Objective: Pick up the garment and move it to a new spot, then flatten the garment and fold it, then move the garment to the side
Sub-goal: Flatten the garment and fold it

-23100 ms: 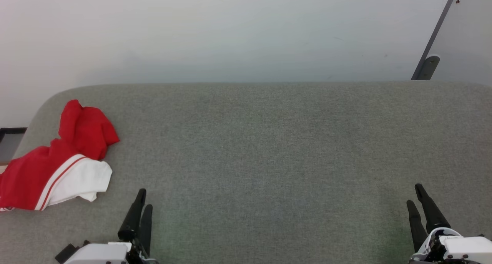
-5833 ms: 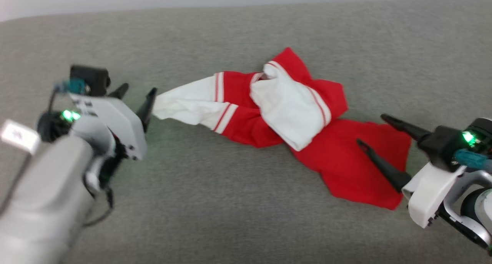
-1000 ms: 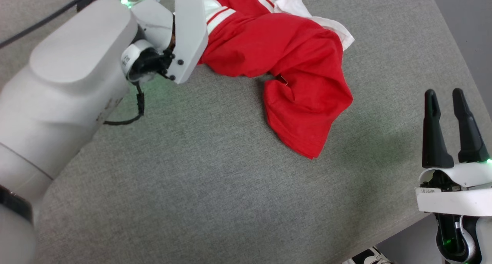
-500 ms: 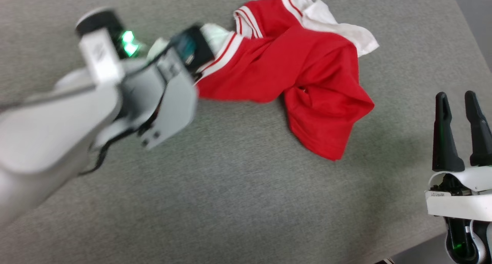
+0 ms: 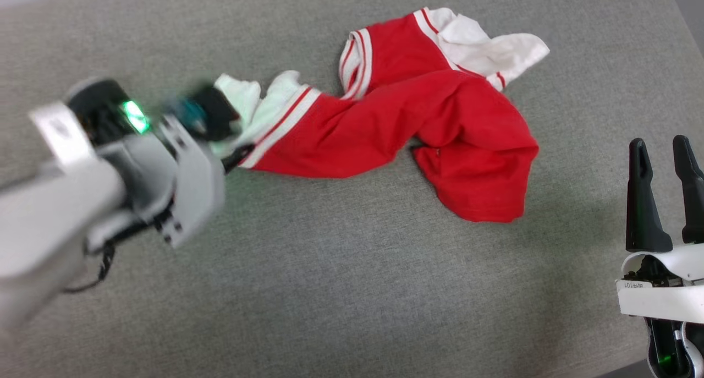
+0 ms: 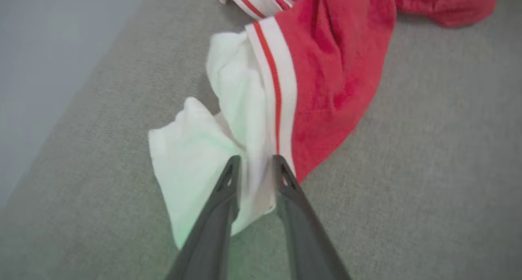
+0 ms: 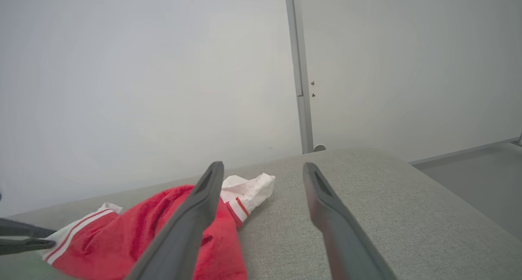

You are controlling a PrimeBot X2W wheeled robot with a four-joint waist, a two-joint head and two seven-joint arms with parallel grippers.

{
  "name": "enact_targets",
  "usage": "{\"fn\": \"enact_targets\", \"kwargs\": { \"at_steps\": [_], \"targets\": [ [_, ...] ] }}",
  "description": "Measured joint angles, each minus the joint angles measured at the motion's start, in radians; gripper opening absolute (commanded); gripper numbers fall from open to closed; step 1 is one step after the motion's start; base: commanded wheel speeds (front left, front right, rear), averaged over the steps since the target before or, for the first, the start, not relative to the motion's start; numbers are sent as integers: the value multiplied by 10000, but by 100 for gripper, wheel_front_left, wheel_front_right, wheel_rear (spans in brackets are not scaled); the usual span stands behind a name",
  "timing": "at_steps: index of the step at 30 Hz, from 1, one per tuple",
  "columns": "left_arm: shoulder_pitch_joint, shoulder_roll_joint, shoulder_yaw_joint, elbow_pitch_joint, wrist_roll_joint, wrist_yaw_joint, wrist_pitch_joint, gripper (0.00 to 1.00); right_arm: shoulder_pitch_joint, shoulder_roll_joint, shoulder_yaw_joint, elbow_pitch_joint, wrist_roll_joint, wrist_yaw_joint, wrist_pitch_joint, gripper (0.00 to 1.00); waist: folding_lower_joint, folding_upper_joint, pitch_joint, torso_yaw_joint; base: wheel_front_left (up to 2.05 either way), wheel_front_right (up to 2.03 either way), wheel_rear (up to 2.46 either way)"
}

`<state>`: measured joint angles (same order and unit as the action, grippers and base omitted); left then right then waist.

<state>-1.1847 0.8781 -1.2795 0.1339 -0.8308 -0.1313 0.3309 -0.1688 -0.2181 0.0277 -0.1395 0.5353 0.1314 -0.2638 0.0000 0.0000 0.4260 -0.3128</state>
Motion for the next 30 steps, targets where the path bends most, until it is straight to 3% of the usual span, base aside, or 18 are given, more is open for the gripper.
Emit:
{"fn": "enact_targets", "kwargs": {
  "at_steps": [8, 12, 20, 22, 23, 24, 27, 30],
  "targets": [
    [-990, 98, 913, 798, -3302, 2, 802, 100, 130, -10, 77, 2, 4, 0, -2, 100, -1, 0, -147, 70, 0, 0, 0],
    [-1070, -560, 867, 2142, -4389, 2, 1992, 100, 102, 10, 165, 10, 59, 0, 0, 100, 0, 0, -63, -22, 0, 0, 0],
    [-1443, -1624, 788, 4719, -5118, 140, 3536, 100, -68, 25, 261, 59, 102, 0, 0, 100, 0, 0, 184, -395, 0, 0, 0],
    [-1447, -1904, 1114, 4926, -5858, 125, 3689, 42, -64, 31, 188, 71, 102, 0, 0, 100, 0, 0, 225, -462, 0, 0, 0],
    [-1443, -2029, 1204, 4963, -6038, 104, 3684, 5, -62, 31, 140, 71, 102, 0, -2, 100, 0, 0, 242, -475, 0, 0, 0],
    [-1443, -2109, 1193, 4995, -6023, 79, 3678, 0, -58, 33, 98, 75, 102, 0, 0, 100, 0, 0, 250, -467, 0, 0, 0],
    [-1446, -2102, 1110, 5097, -5823, 67, 3381, 0, -10, 35, 27, 77, 96, 0, -2, 100, 0, 0, 241, -356, 0, 0, 0],
    [-1543, -1992, 1296, 5325, -5448, 35, 2322, 0, -12, 12, 42, 52, 84, 0, -2, 100, 0, 0, 181, -144, 0, 0, 0]
  ]
}}
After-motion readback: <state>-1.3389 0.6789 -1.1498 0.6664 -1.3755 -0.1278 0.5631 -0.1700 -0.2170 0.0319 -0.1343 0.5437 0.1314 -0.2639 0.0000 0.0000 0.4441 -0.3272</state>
